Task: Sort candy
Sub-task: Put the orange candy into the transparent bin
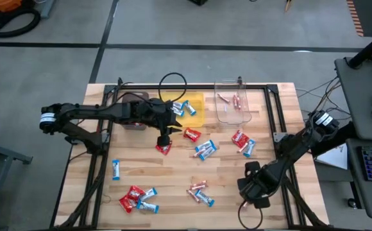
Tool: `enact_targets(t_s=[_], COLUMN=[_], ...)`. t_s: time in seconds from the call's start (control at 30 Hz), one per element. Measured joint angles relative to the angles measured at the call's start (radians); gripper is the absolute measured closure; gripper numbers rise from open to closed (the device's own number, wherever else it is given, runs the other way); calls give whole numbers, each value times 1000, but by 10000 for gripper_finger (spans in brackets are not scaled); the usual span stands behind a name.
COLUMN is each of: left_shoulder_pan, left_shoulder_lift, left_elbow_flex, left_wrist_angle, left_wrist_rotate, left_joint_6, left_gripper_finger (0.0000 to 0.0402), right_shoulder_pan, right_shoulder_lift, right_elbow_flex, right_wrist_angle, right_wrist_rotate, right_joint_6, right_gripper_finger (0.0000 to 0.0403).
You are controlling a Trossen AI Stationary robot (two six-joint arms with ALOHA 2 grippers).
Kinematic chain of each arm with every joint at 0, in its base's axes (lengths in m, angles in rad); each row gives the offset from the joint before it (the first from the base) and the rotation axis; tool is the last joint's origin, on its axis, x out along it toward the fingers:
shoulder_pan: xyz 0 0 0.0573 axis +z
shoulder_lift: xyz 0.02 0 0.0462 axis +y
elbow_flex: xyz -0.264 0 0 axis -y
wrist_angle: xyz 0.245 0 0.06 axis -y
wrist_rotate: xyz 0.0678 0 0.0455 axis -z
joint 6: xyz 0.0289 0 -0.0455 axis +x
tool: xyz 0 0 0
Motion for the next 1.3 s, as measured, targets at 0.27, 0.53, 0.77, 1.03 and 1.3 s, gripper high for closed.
enact_targets(t_s=[0.27,0.53,0.77,1.03,1.3], left_shoulder_pan=[-2,-2,-2,-2,-2], left_shoulder_lift=[0,0,0,18,34], left_elbow_flex=[0,-1,-1,-1,-1], left_wrist_angle=[-8,-8,-8,-15,-24], left_wrist_rotate=[0,0,0,1,1], left_joint_6=[-19,-19,-32,-37,-37], left_gripper_finger=[332,332,332,332,332], right_shoulder_pan=[0,0,8,18,22], right_shoulder_lift=[0,0,16,32,59], right_elbow_flex=[0,0,-1,-2,-2], right_wrist_angle=[4,6,20,29,43], right_wrist_rotate=[21,21,19,14,19], right_joint_6=[-39,-46,-46,-55,-108], right_gripper_finger=[310,309,309,309,263])
